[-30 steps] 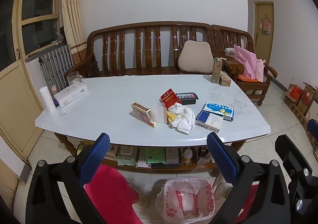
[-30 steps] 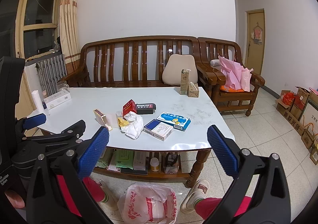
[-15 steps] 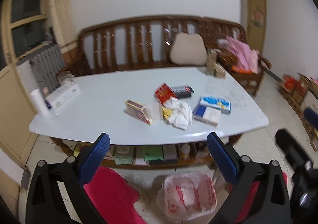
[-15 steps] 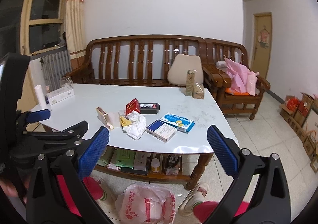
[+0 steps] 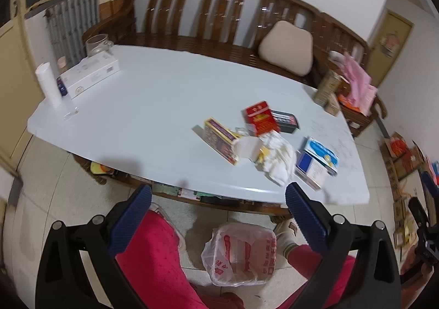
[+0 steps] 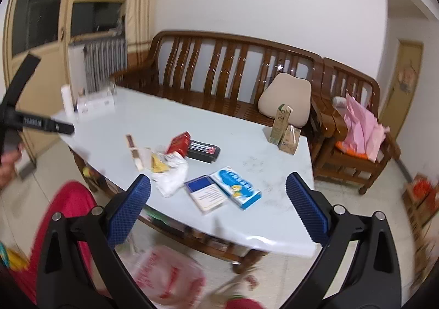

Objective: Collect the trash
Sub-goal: 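Grasp the yellow-purple box with the left tool while the right tool grasps the bear medicine box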

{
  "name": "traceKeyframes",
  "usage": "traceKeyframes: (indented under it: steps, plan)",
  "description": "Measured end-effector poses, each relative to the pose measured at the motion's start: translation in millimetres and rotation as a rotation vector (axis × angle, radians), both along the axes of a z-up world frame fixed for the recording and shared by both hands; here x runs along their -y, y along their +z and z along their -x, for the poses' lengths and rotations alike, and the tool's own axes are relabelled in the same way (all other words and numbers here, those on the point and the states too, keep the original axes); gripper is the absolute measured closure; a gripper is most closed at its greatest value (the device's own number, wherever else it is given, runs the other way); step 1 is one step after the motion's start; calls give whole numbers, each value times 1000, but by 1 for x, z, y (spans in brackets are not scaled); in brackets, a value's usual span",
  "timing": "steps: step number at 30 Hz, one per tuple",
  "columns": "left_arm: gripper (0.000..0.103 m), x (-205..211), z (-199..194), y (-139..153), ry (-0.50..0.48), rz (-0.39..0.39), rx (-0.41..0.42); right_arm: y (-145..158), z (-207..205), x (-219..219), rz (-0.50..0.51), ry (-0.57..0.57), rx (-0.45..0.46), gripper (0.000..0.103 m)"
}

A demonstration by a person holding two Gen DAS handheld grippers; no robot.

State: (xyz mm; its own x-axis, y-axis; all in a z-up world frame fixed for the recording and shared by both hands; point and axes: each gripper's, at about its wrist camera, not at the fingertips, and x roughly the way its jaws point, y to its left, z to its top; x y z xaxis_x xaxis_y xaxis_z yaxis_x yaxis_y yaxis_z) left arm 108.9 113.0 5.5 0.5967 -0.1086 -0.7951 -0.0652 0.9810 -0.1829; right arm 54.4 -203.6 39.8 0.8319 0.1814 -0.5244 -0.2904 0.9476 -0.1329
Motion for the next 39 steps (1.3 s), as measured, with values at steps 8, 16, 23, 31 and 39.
traceKeyframes:
  steps: [8,16,23,31,39]
  plan:
    - [7,1,-44,-1,123,32,-86,10,-66,15,99,90,-52,6]
    - [7,7,-93,-21,222,44,-161,-7,-143,28,89,311,-237,6]
    - [7,9,-123,-48,302,75,-225,-32,-190,31,140,393,-335,6]
    - [7,7,-142,-79,391,86,-271,-86,-217,23,221,512,-479,6]
    - [12,10,-156,-102,422,93,-324,-140,-230,20,301,593,-607,6]
